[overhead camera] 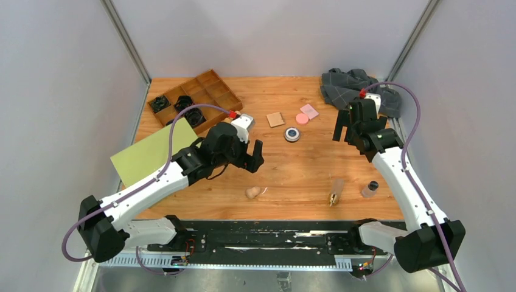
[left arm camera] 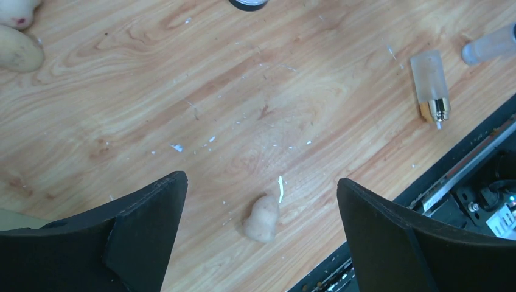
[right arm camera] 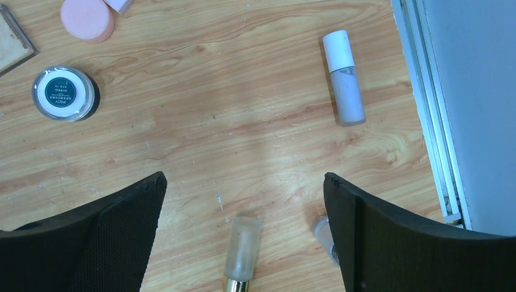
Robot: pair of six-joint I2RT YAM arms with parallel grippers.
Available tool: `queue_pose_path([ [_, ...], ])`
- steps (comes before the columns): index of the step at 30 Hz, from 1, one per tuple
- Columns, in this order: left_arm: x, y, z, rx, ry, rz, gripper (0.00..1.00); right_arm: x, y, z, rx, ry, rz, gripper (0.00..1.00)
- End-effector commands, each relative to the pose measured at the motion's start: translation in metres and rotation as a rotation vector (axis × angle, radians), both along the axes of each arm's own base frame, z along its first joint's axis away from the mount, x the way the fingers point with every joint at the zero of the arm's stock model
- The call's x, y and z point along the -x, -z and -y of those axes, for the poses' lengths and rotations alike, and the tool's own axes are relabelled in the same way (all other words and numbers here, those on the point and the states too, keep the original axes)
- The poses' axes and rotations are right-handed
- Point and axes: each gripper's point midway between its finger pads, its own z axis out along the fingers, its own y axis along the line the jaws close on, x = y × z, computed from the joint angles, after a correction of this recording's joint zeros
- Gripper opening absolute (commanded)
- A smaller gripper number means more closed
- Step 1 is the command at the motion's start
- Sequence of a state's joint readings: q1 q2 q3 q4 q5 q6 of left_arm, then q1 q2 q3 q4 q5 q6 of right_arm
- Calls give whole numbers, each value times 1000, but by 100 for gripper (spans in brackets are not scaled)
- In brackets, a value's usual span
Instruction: Organize the makeup
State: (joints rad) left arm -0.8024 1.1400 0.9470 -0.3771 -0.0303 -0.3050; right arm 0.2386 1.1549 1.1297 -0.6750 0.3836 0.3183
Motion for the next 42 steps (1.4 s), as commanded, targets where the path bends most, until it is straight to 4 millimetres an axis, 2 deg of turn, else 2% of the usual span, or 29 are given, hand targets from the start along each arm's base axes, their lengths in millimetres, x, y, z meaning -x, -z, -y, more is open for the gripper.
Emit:
queue_pose_path([
  [1, -9, -8, -4, -28, -59, 11, 98, 7, 3, 1, -16, 7, -12, 99],
  [4, -15, -15, -17, -48, -135, 33, 98, 10, 8, 0, -19, -3, -25, 99],
  [7, -27, -30, -47, -89, -315, 70, 98, 12, 14, -4, -29, -30, -37, 99],
  [10, -30, -53, -73, -122, -413, 134, 98, 14, 20, -9, -47, -56, -45, 99],
  [11, -31, -59, -86, -144, -462, 152, 98, 14, 22, -11, -58, -66, -45, 99],
  [13, -36, -74, -125, -203, -621, 149, 98, 13, 25, -18, -85, -94, -48, 99],
  [15, -39, -75, -158, -232, -716, 84, 98, 12, 26, -28, -122, -135, -49, 99],
  [18, -37, -81, -194, -171, -803, 39, 98, 11, 27, -42, -168, -193, -48, 99],
  [21, -30, -91, -235, -186, -941, 48, 98, 11, 27, -48, -182, -222, -44, 99],
  [24, -8, -94, -288, -228, -1186, 17, 98, 13, 29, -49, -181, -233, -49, 100],
  [27, 14, -100, -320, -161, -1301, 24, 98, 16, 35, -49, -180, -237, -66, 100],
  [30, 32, -101, -349, -210, -1412, 31, 98, 19, 44, -54, -190, -265, -90, 100],
  [33, 45, -88, -373, -246, -1526, -10, 98, 19, 49, -63, -222, -303, -115, 100],
  [37, 56, -58, -390, -215, -1655, -90, 98, 18, 49, -77, -271, -359, -136, 100],
  [40, 60, -49, -407, -189, -1749, -75, 98, 17, 46, -83, -285, -394, -140, 100],
  [42, 59, -44, -411, -131, -1778, -86, 98, 19, 45, -87, -303, -411, -147, 100],
])
